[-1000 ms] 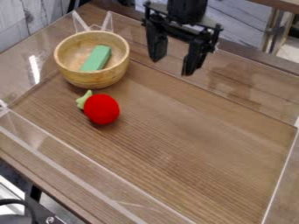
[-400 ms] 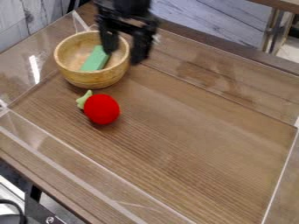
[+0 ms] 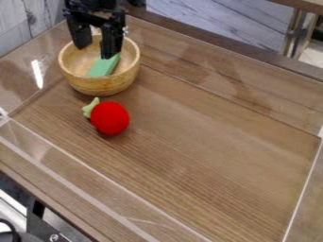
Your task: Remove the green stick from the brown bowl and put it on the table
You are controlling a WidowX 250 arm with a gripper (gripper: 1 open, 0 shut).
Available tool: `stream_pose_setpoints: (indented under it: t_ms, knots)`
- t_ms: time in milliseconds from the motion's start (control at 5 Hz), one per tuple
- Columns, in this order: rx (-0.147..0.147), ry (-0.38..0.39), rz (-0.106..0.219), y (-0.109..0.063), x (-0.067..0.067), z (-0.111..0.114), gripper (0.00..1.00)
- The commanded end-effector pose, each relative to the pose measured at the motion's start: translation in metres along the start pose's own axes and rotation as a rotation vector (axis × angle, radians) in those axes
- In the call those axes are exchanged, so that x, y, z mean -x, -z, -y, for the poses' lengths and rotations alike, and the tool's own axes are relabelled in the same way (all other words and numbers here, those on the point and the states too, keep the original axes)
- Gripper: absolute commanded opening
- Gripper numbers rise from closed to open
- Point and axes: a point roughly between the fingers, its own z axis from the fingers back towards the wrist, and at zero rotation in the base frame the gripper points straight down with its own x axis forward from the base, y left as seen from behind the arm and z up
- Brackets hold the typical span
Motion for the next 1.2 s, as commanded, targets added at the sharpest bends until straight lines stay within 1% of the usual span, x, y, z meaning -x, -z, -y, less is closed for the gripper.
stream_pose_setpoints:
  t_ms: [0,400,1000]
  knots:
    - [-0.027,-0.002,0.064,-0.008,-0.014,-0.012,1.0]
    - [-0.015,-0.013,0.075,0.008,-0.028,-0.023,1.0]
    - [-0.009,-0.034,0.089,0.027,-0.046,-0.036,1.0]
